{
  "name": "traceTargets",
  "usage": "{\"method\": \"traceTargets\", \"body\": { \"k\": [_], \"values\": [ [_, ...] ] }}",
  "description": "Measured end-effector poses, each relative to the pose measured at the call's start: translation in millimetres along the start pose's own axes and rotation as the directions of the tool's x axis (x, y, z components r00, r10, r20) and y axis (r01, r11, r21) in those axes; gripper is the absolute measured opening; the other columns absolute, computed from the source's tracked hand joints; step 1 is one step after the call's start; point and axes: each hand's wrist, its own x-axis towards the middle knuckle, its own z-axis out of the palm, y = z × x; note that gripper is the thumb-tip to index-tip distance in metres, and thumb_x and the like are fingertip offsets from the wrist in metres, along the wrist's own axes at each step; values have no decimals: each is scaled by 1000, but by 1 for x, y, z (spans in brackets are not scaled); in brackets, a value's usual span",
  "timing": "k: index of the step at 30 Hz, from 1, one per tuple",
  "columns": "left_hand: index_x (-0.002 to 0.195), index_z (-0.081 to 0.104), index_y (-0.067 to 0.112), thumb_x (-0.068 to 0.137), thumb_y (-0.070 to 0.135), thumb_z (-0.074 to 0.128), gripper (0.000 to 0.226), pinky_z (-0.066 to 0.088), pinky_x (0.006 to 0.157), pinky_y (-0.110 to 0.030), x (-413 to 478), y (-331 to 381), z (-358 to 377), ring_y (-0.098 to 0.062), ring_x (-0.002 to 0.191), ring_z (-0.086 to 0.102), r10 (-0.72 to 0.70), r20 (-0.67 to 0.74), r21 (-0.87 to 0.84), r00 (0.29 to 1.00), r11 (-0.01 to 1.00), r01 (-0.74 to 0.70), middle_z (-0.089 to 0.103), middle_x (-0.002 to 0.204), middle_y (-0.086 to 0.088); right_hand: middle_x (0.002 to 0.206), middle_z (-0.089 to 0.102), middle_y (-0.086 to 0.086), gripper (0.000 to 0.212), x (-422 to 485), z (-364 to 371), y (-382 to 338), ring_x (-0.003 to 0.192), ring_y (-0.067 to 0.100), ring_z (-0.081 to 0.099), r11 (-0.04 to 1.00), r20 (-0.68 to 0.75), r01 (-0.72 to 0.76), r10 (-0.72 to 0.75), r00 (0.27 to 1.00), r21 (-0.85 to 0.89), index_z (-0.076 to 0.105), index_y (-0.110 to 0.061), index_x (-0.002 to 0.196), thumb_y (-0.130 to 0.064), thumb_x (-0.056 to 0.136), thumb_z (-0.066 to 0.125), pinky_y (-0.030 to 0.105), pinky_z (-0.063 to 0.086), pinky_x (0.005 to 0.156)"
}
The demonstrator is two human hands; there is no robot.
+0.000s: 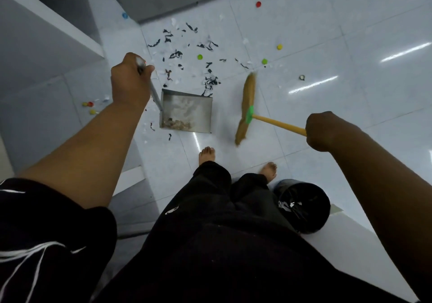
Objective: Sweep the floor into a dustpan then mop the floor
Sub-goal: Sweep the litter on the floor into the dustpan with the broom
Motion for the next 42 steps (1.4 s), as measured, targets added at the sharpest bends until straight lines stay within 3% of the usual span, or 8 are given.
{"method": "traceTargets", "body": {
  "k": [7,12,16,23,27,32,38,42],
  "values": [
    [97,61,-2,94,23,62,25,53,81,-33,-5,-10,-14,-28,91,66,-36,-41,36,999,999,38,68,94,-19,73,47,5,22,8,48,-64,59,16,48,992,101,29,-41,994,121,41,-13,71,-12,82,60,30,44,55],
    [96,61,1,93,26,63,25,53,80,-31,-5,-18,-24,-22,82,62,-39,-68,68,997,997,44,65,87,-13,71,45,5,13,17,61,-100,56,17,48,940,47,-1,-15,999,340,45,-11,77,-6,82,56,23,34,44],
    [96,60,4,92,27,62,24,53,81,-31,-4,-14,-28,-24,82,62,-39,-78,103,996,994,47,66,89,-14,71,46,4,8,15,48,-88,56,16,50,938,-30,29,-20,999,345,48,-11,82,-8,85,54,22,34,44],
    [96,59,6,92,28,63,23,55,85,-39,-9,18,-14,-30,88,67,-53,-49,65,997,996,56,67,92,-15,88,58,5,19,-4,37,20,64,16,51,975,-115,33,-7,993,220,65,-13,102,-18,87,54,27,45,60],
    [96,58,4,93,26,62,23,55,84,-38,-13,51,9,-30,91,67,-52,-27,32,998,998,52,66,93,-18,100,63,7,26,-22,48,101,77,24,59,963,-156,-26,70,985,269,67,-17,110,-20,87,57,33,53,73],
    [95,59,5,94,26,61,21,53,79,-31,-24,105,49,-26,87,65,-42,-20,12,999,999,42,66,92,-15,97,63,8,23,-22,49,190,75,26,59,953,-147,-158,201,968,260,69,-17,103,-16,83,58,36,55,73],
    [96,58,5,93,20,62,15,59,74,-45,-30,153,101,-26,89,69,-87,-1,-108,996,990,86,68,96,-14,93,60,10,9,-2,35,277,78,31,60,952,-85,-280,291,953,125,61,-16,83,-13,77,56,42,55,77],
    [97,60,3,93,22,63,20,52,77,-25,-31,169,128,-21,87,66,-42,-17,-76,999,996,40,64,88,-9,74,59,13,19,18,24,294,61,30,59,938,-47,-328,334,941,110,46,-13,61,-9,74,61,40,57,68]
  ]
}}
